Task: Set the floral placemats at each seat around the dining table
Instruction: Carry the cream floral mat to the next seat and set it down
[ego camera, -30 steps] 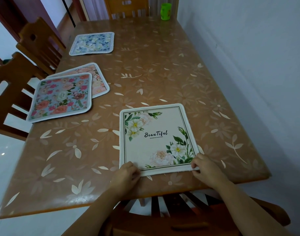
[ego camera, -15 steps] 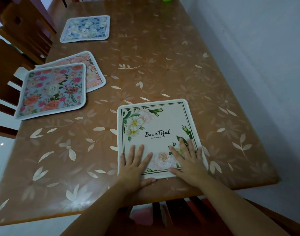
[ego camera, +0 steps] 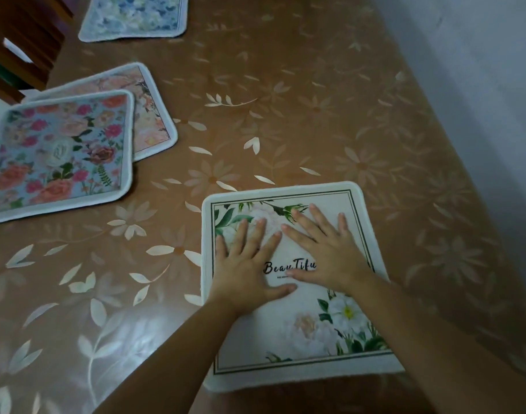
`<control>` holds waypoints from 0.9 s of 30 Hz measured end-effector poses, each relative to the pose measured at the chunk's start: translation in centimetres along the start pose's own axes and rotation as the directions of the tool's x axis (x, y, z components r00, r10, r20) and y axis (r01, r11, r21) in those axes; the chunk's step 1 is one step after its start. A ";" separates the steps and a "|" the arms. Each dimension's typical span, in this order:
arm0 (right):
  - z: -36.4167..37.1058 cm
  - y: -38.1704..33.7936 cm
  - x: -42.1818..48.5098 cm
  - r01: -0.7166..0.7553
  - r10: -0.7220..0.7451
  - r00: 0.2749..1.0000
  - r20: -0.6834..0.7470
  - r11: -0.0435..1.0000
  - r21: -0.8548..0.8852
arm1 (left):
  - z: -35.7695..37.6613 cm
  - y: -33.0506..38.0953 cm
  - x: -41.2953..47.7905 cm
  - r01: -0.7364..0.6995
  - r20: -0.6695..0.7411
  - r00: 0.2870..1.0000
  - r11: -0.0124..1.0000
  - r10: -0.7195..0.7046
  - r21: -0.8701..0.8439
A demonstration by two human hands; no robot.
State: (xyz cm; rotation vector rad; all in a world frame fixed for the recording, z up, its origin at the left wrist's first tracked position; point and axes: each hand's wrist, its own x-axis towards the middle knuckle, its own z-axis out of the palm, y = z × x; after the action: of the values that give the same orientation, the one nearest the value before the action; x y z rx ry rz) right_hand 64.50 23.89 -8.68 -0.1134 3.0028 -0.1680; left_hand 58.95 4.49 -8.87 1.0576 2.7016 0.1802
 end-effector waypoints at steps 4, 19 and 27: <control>-0.5 1.3 3.2 -0.039 0.038 0.999 -0.020 0.999 -0.009 | -0.7 -1.0 3.2 0.038 -0.050 0.998 0.999 -0.040 -0.024; 0.4 -0.7 -0.8 -0.297 0.301 0.949 -0.091 0.953 0.061 | 0.3 1.1 -1.0 0.096 -0.113 0.989 0.995 -0.099 -0.034; 1.3 -4.0 -8.0 -0.298 0.300 0.950 -0.084 0.954 0.035 | 1.7 3.0 -7.6 0.028 -0.063 0.998 0.999 -0.030 -0.039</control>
State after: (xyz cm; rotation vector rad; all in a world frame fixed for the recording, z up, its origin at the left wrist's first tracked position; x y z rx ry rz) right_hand 72.84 20.42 -8.45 0.3607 3.0549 -0.1781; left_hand 66.72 1.55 -8.66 1.0176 2.7568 0.2632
